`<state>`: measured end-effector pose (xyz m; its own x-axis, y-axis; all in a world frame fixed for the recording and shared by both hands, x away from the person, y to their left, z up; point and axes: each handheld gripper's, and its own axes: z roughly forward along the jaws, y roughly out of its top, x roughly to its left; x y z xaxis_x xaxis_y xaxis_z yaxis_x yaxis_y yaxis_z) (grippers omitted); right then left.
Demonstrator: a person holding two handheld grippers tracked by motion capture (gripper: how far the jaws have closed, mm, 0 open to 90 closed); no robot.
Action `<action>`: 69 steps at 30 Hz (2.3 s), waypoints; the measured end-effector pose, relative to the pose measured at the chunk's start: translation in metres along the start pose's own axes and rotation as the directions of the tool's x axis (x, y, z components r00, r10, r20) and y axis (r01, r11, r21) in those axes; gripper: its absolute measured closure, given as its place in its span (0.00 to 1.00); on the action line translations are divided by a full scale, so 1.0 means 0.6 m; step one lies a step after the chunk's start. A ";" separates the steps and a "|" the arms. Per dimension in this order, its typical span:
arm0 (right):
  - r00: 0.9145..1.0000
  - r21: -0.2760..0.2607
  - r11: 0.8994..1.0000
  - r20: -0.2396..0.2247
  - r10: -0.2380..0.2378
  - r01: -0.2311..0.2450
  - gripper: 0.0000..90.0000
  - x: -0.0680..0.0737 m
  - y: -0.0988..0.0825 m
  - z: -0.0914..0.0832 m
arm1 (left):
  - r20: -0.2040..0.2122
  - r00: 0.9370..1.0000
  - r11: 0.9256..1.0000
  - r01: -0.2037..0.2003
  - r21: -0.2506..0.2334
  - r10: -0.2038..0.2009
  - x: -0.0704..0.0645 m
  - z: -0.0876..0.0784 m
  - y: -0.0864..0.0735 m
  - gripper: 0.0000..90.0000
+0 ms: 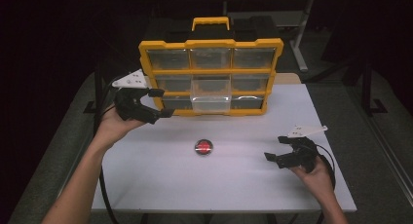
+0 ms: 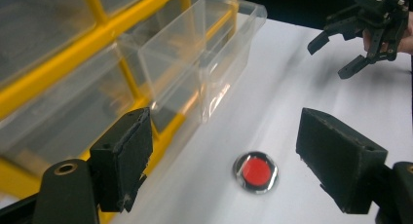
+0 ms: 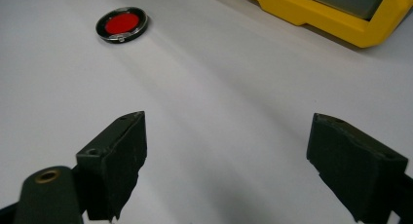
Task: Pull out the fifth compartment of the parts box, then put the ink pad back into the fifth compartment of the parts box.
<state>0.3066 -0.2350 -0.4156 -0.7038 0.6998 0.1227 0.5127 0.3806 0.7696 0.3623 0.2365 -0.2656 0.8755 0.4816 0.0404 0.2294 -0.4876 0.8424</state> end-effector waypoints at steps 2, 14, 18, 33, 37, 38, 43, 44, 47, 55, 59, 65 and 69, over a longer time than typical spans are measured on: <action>1.000 0.005 1.000 -0.005 -0.022 0.022 0.15 0.008 0.006 0.003 | -0.030 1.000 1.000 0.004 0.004 -0.004 -0.008 -0.009 -0.017 0.23; 1.000 0.009 1.000 -0.007 -0.028 0.029 0.15 0.008 0.003 0.001 | -0.072 0.997 0.999 0.036 -0.006 -0.036 -0.027 -0.020 -0.069 0.21; 1.000 0.012 1.000 -0.008 -0.015 0.015 0.15 0.004 0.000 0.002 | -0.082 0.995 0.998 0.055 -0.014 -0.056 -0.033 -0.019 -0.089 0.21; 0.998 0.031 0.998 -0.026 -0.061 0.062 0.15 0.034 0.015 0.005 | -0.132 0.984 0.993 0.118 -0.001 -0.117 -0.071 -0.012 -0.168 0.20; 0.997 0.036 0.997 -0.045 -0.067 0.069 0.15 0.037 0.021 0.014 | -0.160 0.979 0.992 0.127 -0.004 -0.125 -0.075 -0.009 -0.188 0.21; 0.996 0.040 0.997 -0.052 -0.066 0.068 0.15 0.041 0.028 0.019 | -0.159 0.979 0.991 0.130 -0.004 -0.129 -0.075 -0.008 -0.192 0.21; 0.994 0.058 0.994 -0.066 -0.085 0.089 0.16 0.051 0.048 0.032 | -0.162 0.977 0.990 0.141 0.002 -0.139 -0.077 -0.002 -0.204 0.21; 0.993 0.059 0.993 -0.070 -0.093 0.098 0.16 0.055 0.053 0.035 | -0.162 0.977 0.990 0.138 0.000 -0.136 -0.078 -0.002 -0.205 0.21; 0.989 0.061 0.990 -0.084 -0.119 0.124 0.16 0.067 0.071 0.041 | -0.161 0.977 0.990 0.138 0.001 -0.136 -0.081 0.001 -0.207 0.21; 0.976 0.080 0.980 -0.137 -0.171 0.183 0.16 0.101 0.123 0.080 | -0.168 0.974 0.988 0.151 -0.018 -0.152 -0.081 -0.003 -0.212 0.21; 0.973 0.097 0.977 -0.153 -0.173 0.189 0.16 0.109 0.136 0.098 | -0.172 0.973 0.988 0.152 -0.015 -0.153 -0.080 -0.003 -0.216 0.21; 0.968 0.118 0.971 -0.170 -0.186 0.208 0.16 0.123 0.155 0.131 | -0.170 0.974 0.989 0.150 -0.002 -0.148 -0.079 0.001 -0.220 0.21; 0.963 0.141 0.966 -0.195 -0.186 0.215 0.16 0.131 0.164 0.156 | -0.174 0.973 0.988 0.154 -0.003 -0.152 -0.081 0.002 -0.221 0.21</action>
<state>0.3480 -0.0862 -0.3888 -0.8689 0.4854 0.0969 0.4132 0.6035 0.6819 0.2902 0.2768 -0.3799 0.7427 0.6696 0.0050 0.3599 -0.4056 0.8402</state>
